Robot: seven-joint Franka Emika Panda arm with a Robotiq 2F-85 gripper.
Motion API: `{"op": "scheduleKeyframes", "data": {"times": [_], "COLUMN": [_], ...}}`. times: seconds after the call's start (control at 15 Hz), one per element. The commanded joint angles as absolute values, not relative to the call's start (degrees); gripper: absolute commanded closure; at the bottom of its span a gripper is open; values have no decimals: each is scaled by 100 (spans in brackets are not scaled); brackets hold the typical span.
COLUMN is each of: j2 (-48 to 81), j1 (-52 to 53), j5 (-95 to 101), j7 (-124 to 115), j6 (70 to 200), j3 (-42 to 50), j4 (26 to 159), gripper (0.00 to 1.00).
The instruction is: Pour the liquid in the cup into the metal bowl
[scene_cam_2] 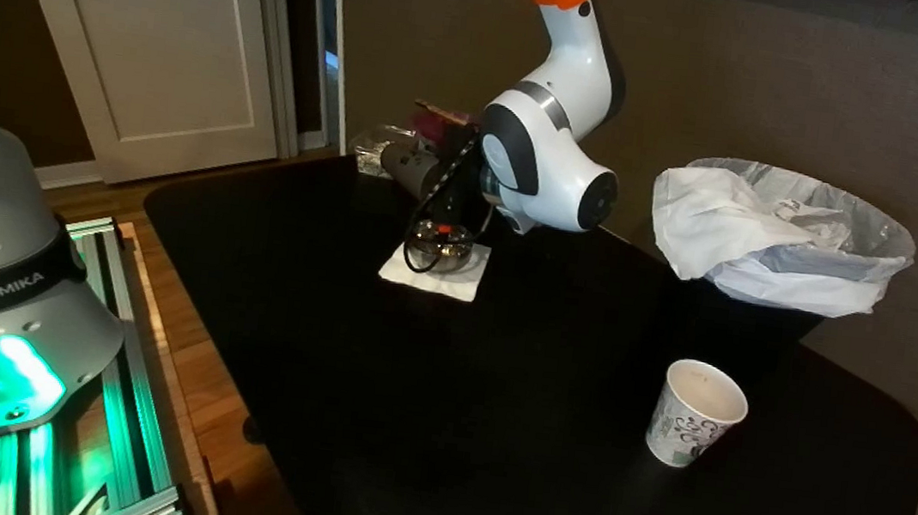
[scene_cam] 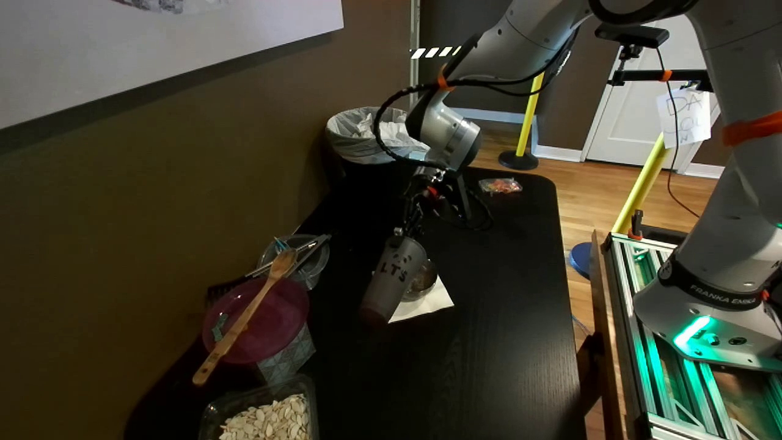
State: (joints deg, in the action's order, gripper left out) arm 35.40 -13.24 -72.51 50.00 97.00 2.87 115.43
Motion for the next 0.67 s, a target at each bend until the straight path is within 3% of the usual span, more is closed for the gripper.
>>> {"op": "scheduleKeyframes", "data": {"times": [0.0, 0.6], "j2": [3661, 3557], "j1": [-1335, -1156], "j5": [-7460, -7278], "j7": [5102, 5159], "j6": [9389, 9605], "j3": [367, 443], "j4": [11493, 11567], "gripper": [99, 99]}}
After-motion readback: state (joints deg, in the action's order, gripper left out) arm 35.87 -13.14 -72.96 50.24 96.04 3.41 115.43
